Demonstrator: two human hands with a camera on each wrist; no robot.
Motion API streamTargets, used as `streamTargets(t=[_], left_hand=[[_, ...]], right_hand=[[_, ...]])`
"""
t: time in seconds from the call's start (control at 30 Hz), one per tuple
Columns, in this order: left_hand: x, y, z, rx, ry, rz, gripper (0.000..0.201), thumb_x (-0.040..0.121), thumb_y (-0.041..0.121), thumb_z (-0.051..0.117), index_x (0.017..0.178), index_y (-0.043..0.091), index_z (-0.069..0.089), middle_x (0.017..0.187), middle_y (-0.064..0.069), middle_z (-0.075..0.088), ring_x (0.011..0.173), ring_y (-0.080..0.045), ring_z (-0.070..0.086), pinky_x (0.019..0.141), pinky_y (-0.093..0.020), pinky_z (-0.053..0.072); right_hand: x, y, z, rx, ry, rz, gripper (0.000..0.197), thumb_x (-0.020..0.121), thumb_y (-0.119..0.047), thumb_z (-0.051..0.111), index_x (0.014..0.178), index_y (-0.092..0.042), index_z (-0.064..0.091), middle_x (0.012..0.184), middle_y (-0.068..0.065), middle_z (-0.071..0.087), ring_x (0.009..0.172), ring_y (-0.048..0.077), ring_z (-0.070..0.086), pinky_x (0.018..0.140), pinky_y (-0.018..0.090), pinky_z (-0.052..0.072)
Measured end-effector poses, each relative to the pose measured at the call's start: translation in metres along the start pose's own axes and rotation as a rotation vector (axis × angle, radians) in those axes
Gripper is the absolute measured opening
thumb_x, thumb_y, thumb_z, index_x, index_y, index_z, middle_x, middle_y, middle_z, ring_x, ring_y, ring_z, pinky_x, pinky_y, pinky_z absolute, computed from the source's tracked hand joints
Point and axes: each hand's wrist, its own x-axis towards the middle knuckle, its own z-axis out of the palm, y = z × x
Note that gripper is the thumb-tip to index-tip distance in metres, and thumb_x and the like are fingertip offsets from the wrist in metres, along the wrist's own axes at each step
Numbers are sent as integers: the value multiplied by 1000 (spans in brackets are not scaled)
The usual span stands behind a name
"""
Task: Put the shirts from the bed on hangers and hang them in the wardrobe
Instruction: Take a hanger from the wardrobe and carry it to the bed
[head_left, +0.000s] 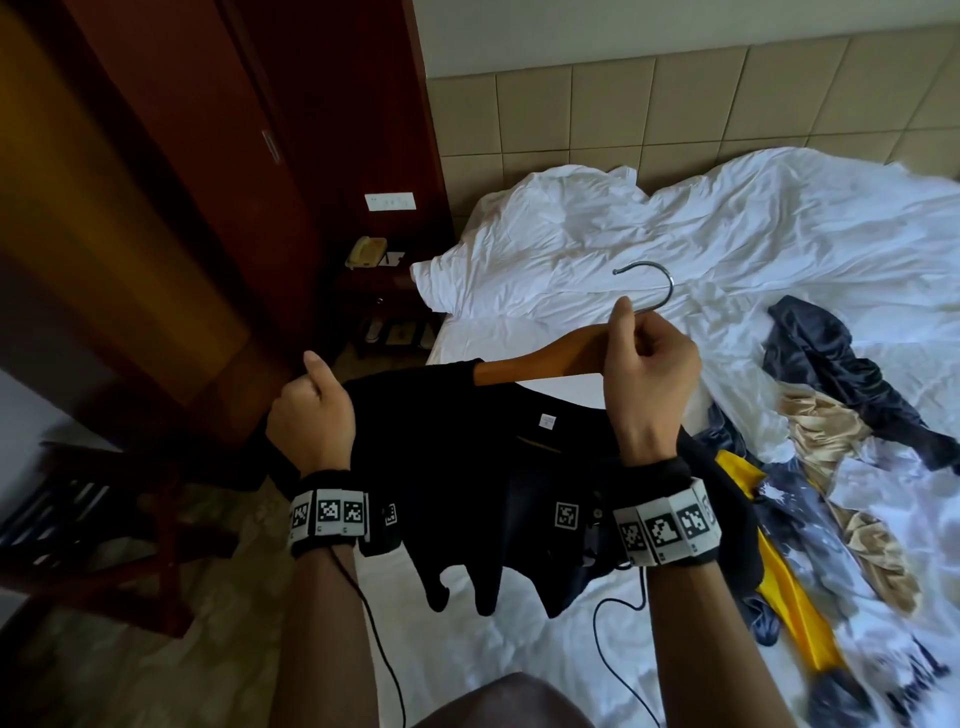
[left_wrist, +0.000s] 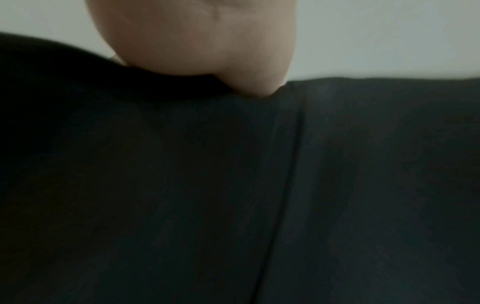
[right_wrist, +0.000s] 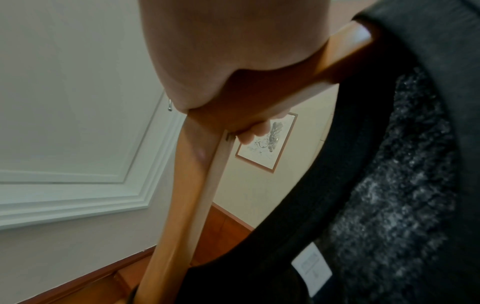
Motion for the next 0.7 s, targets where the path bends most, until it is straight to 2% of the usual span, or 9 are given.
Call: streamTargets(t=[0.07, 0.13, 0.2, 0.27, 0.37, 0.47, 0.53, 0.63, 0.7], left_hand=[[2, 4, 1, -37, 8, 16, 65, 111, 40, 26, 67, 14, 66, 65, 0, 62, 67, -24, 59, 73, -38, 45], [1, 10, 1, -68, 11, 89, 61, 109, 42, 24, 80, 20, 73, 80, 1, 72, 87, -23, 66, 85, -39, 49], [-5, 25, 3, -77, -43, 177, 56, 109, 45, 24, 92, 24, 74, 92, 4, 73, 95, -17, 65, 84, -33, 45], [-13, 42, 9, -116, -207, 271, 59, 108, 54, 22, 90, 29, 73, 92, 10, 73, 90, -11, 68, 78, -31, 47], [-26, 55, 19, -80, -451, 312, 71, 108, 57, 22, 78, 21, 76, 77, 7, 73, 77, -10, 69, 75, -31, 52], [-29, 44, 22, 61, -440, 261, 81, 108, 58, 21, 74, 6, 72, 71, -6, 69, 70, -20, 66, 76, -44, 55], [-28, 33, 23, 56, -409, 215, 81, 109, 55, 22, 69, 4, 70, 67, -9, 67, 67, -23, 65, 76, -47, 54], [-28, 32, 22, 76, -382, 248, 80, 110, 52, 21, 70, 5, 72, 65, -8, 68, 68, -24, 66, 75, -43, 52], [-33, 45, 16, 68, -403, 310, 75, 110, 52, 22, 78, 13, 77, 72, -3, 71, 73, -19, 67, 73, -34, 47]], right_hand=[[-1, 3, 2, -4, -13, -13, 51, 105, -36, 60, 59, -15, 54, 52, -6, 52, 53, 5, 46, 57, 23, 35], [-1, 6, 2, -17, -38, -15, 50, 104, -39, 61, 64, -9, 59, 56, -2, 56, 56, 7, 50, 59, 26, 39], [-2, 6, 4, -36, -72, -6, 50, 103, -42, 61, 66, -9, 60, 56, -4, 56, 56, 6, 50, 60, 25, 39], [-6, 4, 7, -57, -100, -8, 51, 103, -43, 62, 65, -10, 59, 55, -6, 53, 55, 6, 49, 58, 20, 36], [-10, 1, 10, -72, -113, -26, 51, 103, -44, 62, 64, -11, 58, 54, -6, 52, 54, 6, 49, 57, 16, 34], [-7, 6, 4, -59, -92, -24, 53, 103, -46, 62, 65, -9, 58, 56, -3, 54, 55, 7, 48, 59, 23, 37], [-3, 10, -2, -47, -88, -14, 55, 103, -47, 61, 65, -8, 58, 57, 0, 54, 56, 8, 48, 60, 27, 38], [1, 13, -5, -33, -114, -3, 54, 103, -47, 62, 65, -9, 58, 55, -5, 53, 56, 8, 48, 60, 29, 39], [1, 14, -4, -36, -135, -1, 54, 103, -48, 61, 66, -9, 59, 56, -6, 54, 58, 9, 50, 61, 32, 42]])
